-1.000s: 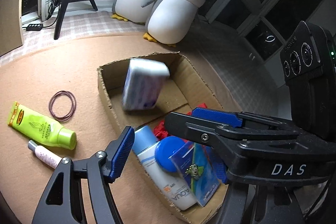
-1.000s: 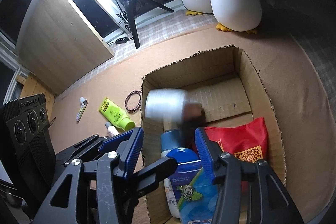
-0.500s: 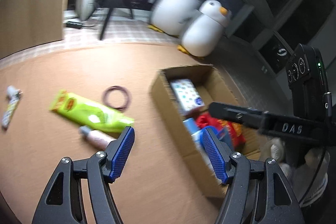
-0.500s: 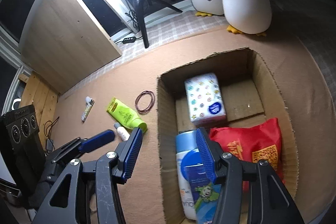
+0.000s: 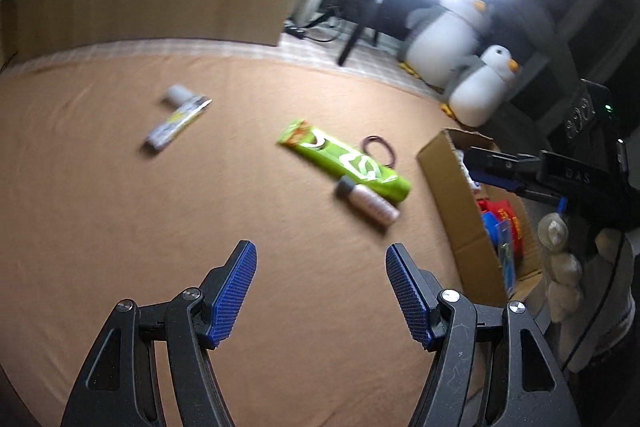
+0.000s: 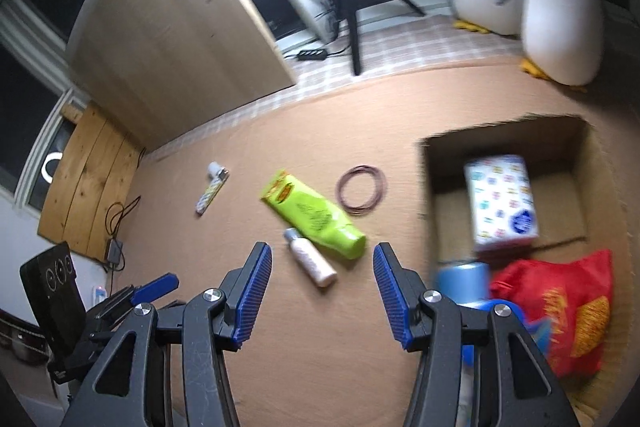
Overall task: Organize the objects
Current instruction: 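Move the right tool to the green tube and close on it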
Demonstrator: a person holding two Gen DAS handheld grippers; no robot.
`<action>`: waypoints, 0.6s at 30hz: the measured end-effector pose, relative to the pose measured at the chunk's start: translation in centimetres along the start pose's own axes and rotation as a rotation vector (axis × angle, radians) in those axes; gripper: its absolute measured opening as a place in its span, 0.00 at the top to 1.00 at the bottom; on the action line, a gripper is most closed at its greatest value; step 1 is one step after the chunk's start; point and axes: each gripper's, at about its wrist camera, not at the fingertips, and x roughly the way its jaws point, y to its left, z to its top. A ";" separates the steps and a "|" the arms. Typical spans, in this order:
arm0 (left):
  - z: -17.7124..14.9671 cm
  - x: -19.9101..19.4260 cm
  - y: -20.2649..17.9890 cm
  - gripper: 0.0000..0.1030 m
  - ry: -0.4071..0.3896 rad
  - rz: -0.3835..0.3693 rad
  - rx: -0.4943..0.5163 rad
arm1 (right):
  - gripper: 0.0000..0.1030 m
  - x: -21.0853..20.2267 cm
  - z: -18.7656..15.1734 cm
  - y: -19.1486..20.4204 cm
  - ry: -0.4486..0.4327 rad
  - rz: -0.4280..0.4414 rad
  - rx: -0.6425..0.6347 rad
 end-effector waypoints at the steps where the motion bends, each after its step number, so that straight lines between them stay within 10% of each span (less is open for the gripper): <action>1: -0.2 -0.3 0.4 0.31 -0.002 0.005 -0.006 | 0.52 0.6 0.1 0.4 0.011 0.006 -0.001; 18: -2.4 -3.1 5.4 0.31 -0.002 0.046 -0.060 | 0.68 10.6 3.1 1.2 0.133 -0.135 0.016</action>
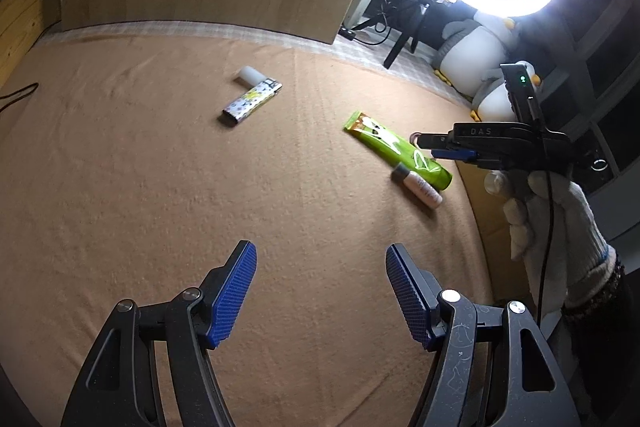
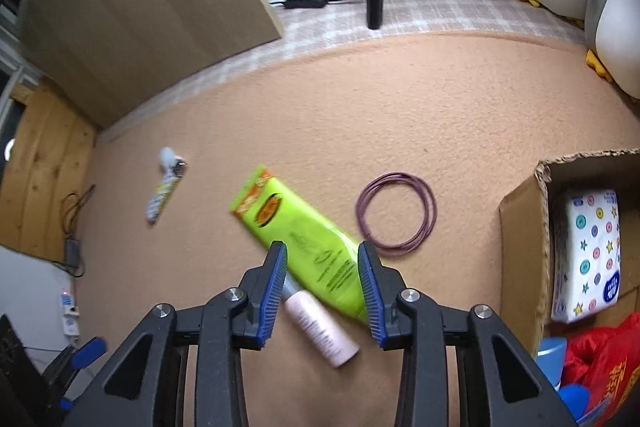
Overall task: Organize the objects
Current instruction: 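Move the right tool to the green tube and close on it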
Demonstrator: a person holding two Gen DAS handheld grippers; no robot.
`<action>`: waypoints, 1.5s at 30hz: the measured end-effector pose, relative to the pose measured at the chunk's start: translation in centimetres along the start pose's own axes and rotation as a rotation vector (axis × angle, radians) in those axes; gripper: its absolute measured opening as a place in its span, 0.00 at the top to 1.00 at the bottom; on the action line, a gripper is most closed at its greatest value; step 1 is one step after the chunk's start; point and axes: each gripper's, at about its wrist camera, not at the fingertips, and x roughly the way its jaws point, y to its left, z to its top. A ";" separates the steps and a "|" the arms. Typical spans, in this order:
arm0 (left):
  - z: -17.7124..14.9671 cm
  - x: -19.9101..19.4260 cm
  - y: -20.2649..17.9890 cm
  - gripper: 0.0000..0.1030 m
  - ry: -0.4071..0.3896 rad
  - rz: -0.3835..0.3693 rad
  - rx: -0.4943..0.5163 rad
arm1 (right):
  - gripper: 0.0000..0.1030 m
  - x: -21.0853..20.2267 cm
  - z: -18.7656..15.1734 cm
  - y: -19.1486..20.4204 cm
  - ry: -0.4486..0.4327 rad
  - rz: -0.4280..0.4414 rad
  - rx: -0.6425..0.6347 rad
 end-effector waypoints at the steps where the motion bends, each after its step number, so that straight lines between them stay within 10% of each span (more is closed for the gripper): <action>1: 0.0 0.0 0.1 0.31 0.001 0.000 -0.001 | 0.68 0.2 0.1 -0.1 0.004 -0.003 0.005; 45: -0.3 3.8 3.8 0.32 0.078 -0.042 -0.059 | 0.81 6.5 -5.7 11.2 0.157 0.213 -0.088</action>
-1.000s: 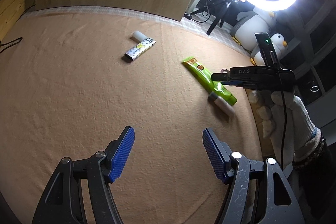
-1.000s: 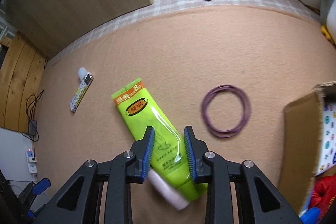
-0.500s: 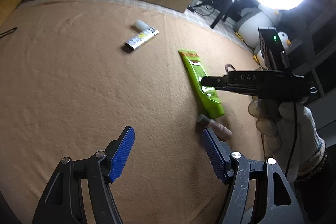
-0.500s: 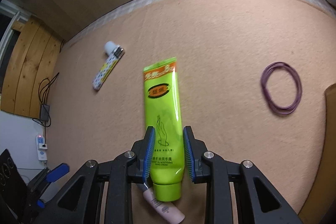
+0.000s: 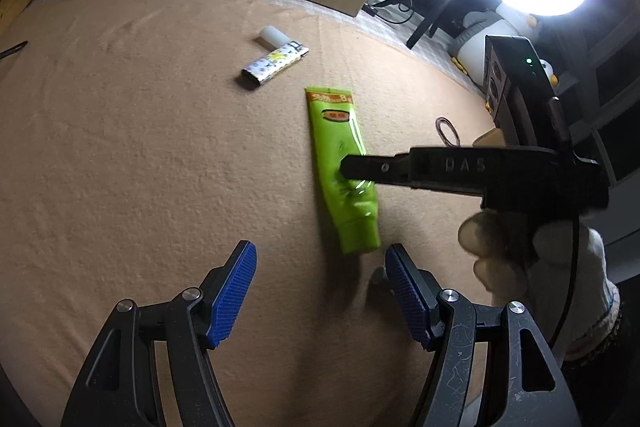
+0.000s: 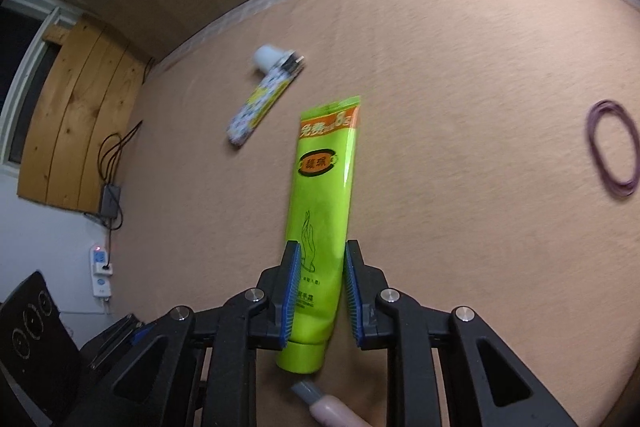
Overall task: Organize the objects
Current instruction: 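Move the right tool to the green tube and close on it, then lift the green tube with the right tool, carry it into the box, release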
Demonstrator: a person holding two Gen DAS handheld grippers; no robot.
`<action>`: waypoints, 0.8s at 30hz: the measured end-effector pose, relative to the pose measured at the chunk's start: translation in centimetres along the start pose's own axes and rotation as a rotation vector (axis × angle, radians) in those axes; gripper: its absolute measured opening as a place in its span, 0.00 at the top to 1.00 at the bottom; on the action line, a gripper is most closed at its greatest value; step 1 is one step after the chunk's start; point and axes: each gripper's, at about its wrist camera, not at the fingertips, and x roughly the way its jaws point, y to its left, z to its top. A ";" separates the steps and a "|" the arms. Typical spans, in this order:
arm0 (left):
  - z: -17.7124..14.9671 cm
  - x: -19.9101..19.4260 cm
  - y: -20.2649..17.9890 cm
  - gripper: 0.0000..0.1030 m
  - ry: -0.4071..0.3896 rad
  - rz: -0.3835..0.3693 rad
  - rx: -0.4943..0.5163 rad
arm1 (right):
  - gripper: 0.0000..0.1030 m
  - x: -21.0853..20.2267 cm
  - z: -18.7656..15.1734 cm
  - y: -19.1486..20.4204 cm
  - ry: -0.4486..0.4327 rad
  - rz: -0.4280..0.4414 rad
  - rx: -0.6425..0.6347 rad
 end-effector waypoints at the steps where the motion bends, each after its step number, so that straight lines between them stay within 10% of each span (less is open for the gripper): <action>1: -0.1 0.0 0.2 0.32 0.004 0.001 0.002 | 0.81 0.3 -0.2 0.5 0.006 0.003 -0.011; 24: 1.7 4.0 0.2 0.40 0.058 -0.048 0.075 | 0.79 2.0 -2.2 2.3 0.042 0.117 0.012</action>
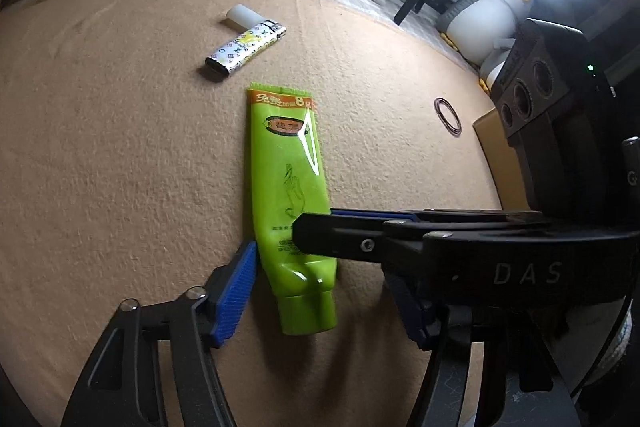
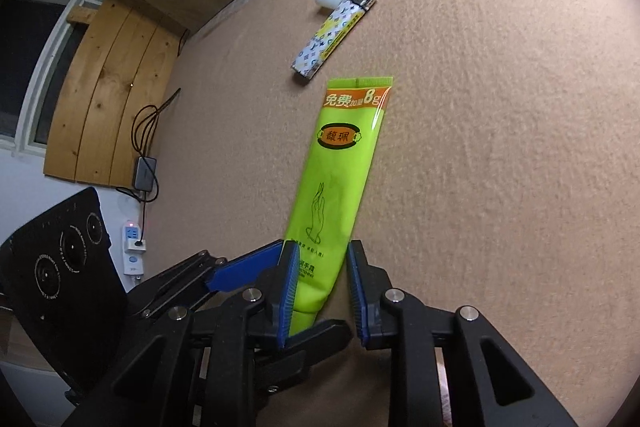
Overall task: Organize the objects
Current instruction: 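Lift the green tube with the right tool, carry it into the box, release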
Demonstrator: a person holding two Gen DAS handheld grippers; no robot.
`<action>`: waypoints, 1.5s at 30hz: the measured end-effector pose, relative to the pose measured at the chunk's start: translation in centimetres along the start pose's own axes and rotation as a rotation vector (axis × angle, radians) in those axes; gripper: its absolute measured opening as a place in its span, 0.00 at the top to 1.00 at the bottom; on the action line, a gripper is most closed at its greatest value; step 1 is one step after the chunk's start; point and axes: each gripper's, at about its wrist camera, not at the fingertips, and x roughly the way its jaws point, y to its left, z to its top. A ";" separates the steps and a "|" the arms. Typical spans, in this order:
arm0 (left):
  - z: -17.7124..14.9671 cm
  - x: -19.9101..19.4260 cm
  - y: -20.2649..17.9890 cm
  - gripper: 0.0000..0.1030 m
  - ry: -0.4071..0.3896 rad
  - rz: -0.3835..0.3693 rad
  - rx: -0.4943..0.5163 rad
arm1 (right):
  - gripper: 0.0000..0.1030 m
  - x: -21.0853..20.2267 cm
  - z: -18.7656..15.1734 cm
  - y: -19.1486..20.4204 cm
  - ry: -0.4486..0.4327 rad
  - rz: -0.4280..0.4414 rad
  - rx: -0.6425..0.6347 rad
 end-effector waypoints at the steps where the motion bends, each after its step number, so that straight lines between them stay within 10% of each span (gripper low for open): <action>1: 0.0 0.0 0.1 0.48 -0.003 0.003 -0.006 | 0.79 0.0 0.0 0.1 -0.003 -0.001 -0.001; 29: 0.6 0.0 -3.4 0.63 -0.027 -0.032 0.006 | 0.89 -5.5 -0.2 -0.3 -0.090 0.058 0.011; 45: 2.8 0.6 -16.7 0.64 -0.068 -0.096 0.209 | 0.90 -17.2 -3.2 -5.6 -0.286 0.042 0.067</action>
